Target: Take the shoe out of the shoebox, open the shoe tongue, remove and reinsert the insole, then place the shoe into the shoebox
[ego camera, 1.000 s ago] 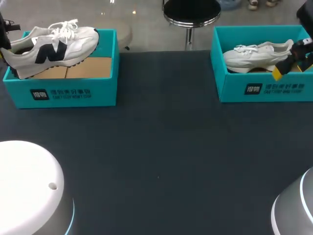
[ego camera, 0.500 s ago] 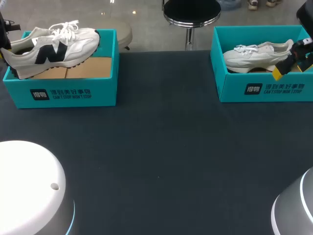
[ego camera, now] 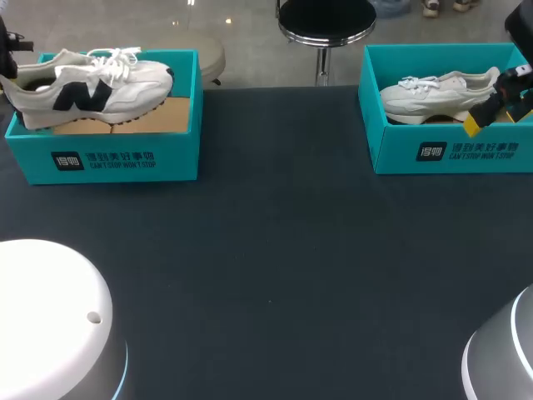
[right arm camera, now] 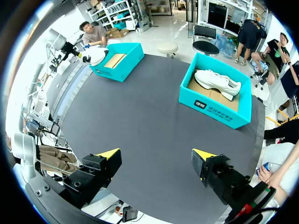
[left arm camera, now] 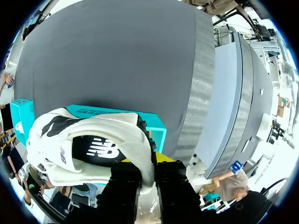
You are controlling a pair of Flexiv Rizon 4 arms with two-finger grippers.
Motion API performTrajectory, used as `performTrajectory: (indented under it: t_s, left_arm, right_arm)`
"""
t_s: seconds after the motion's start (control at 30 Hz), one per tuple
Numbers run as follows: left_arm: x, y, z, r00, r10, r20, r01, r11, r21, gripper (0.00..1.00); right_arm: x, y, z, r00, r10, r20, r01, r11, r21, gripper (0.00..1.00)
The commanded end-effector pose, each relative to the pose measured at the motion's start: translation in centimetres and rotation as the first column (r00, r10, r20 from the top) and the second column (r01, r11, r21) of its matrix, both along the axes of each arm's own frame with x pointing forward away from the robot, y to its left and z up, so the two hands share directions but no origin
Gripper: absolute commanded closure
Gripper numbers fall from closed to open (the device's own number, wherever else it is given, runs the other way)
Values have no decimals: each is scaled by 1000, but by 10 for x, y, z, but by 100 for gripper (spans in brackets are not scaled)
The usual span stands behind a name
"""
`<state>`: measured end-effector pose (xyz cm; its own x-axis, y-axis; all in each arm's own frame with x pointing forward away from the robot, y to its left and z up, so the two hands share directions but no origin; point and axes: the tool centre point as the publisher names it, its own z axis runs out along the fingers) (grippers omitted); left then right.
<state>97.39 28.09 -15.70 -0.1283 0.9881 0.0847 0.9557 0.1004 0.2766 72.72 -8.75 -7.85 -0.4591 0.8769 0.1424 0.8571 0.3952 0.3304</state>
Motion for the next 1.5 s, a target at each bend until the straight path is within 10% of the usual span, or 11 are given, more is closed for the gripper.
performTrajectory:
  t_s: [0.03, 1.5]
  left_arm:
    - [11, 10, 4, 997, -74, 4, 74, 997, -7, 100]
    - [88, 7, -54, 985, -163, -61, 167, 984, 68, 100]
  right_arm:
    - [2, 0, 0, 1000, 1, -4, -1, 1000, -2, 0]
    - [2, 0, 0, 1000, 1, -4, -1, 1000, -2, 0]
